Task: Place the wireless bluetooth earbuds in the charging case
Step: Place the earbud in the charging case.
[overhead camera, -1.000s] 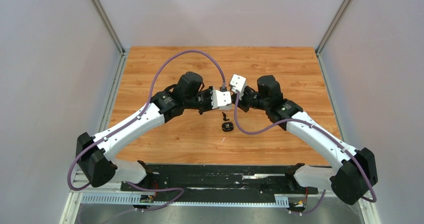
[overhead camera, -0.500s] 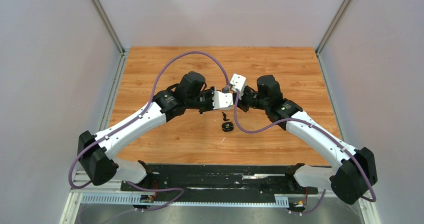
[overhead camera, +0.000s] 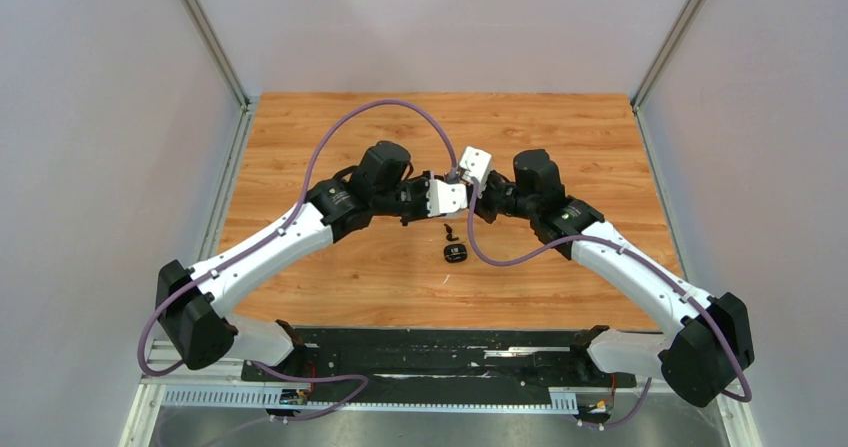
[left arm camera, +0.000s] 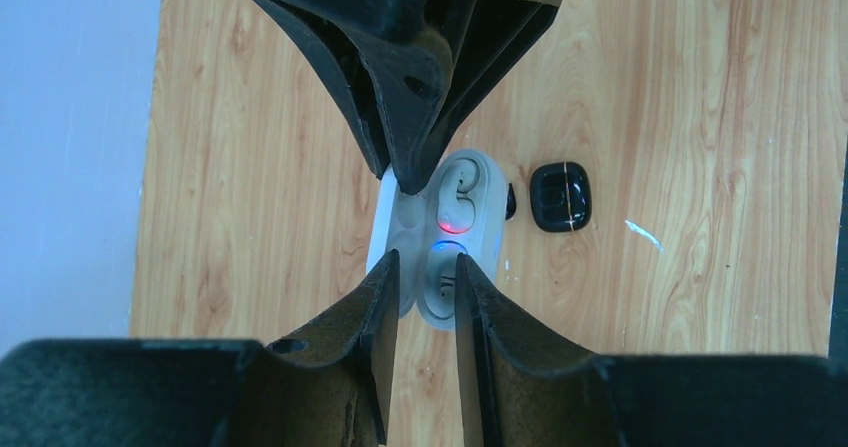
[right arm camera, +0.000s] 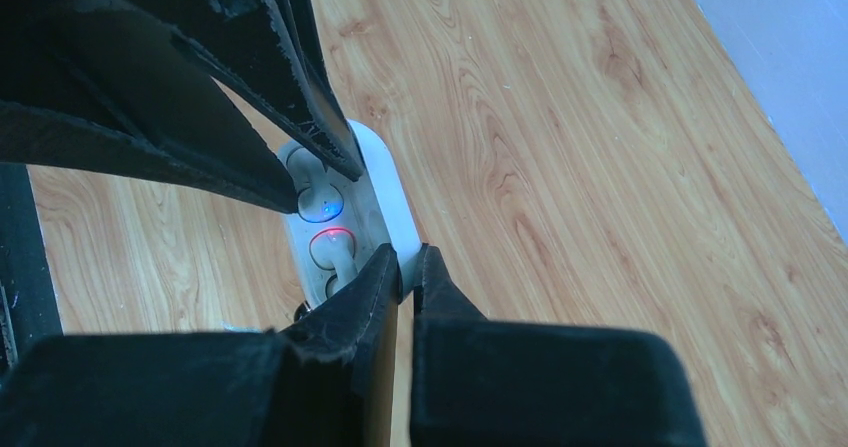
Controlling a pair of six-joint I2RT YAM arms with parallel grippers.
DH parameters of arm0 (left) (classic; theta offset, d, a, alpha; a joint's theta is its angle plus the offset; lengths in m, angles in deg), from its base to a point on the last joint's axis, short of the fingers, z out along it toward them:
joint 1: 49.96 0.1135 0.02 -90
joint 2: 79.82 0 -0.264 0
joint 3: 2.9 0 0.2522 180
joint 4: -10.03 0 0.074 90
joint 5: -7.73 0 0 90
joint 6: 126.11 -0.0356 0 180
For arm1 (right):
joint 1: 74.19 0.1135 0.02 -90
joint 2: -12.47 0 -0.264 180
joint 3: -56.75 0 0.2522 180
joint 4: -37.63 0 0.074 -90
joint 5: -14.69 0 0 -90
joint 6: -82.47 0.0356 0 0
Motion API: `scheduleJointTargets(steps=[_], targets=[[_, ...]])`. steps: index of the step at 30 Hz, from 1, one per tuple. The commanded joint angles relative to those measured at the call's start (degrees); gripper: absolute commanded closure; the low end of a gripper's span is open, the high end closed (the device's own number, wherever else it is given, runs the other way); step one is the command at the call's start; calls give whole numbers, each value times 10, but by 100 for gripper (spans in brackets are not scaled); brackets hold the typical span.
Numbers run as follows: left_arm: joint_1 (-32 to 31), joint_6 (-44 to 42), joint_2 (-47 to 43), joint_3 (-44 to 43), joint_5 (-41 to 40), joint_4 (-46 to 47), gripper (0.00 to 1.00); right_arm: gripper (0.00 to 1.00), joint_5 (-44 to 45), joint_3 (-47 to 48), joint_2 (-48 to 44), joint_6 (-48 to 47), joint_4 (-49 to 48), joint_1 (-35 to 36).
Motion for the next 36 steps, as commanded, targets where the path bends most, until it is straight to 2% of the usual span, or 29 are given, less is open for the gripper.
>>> scheduleJointTargets(steps=[1, 4, 9, 12, 15, 16, 20, 21, 23, 29, 36], targets=[[-2, 16, -28, -6, 23, 22, 64, 100, -19, 30, -3, 12, -44, 5], [3, 14, -57, 1, -4, 18, 55, 100, -13, 24, -6, 7, -44, 5], [46, 46, -124, 7, -9, 23, 27, 100, -4, 11, -9, 0, -44, 2], [62, 63, -151, 5, -3, 6, 19, 100, -2, 8, -11, 1, -45, 1], [79, 128, -159, 13, 19, -18, 12, 100, 1, 14, -10, 11, -45, -3], [85, 166, -155, 14, 33, -23, 11, 100, 2, 17, -10, 16, -45, -5], [144, 261, -105, 19, 206, -28, 16, 100, 1, 36, -9, 44, -45, -10], [156, 271, -85, 22, 259, -15, 17, 100, 0, 40, -9, 52, -45, -10], [169, 298, -61, 30, 308, 19, 19, 100, -1, 48, -9, 67, -45, -11], [179, 337, -37, 74, 369, 151, 22, 100, -4, 64, 2, 99, -44, -11], [179, 366, -15, 73, 387, 193, 30, 100, -8, 80, 26, 111, -41, -11]])
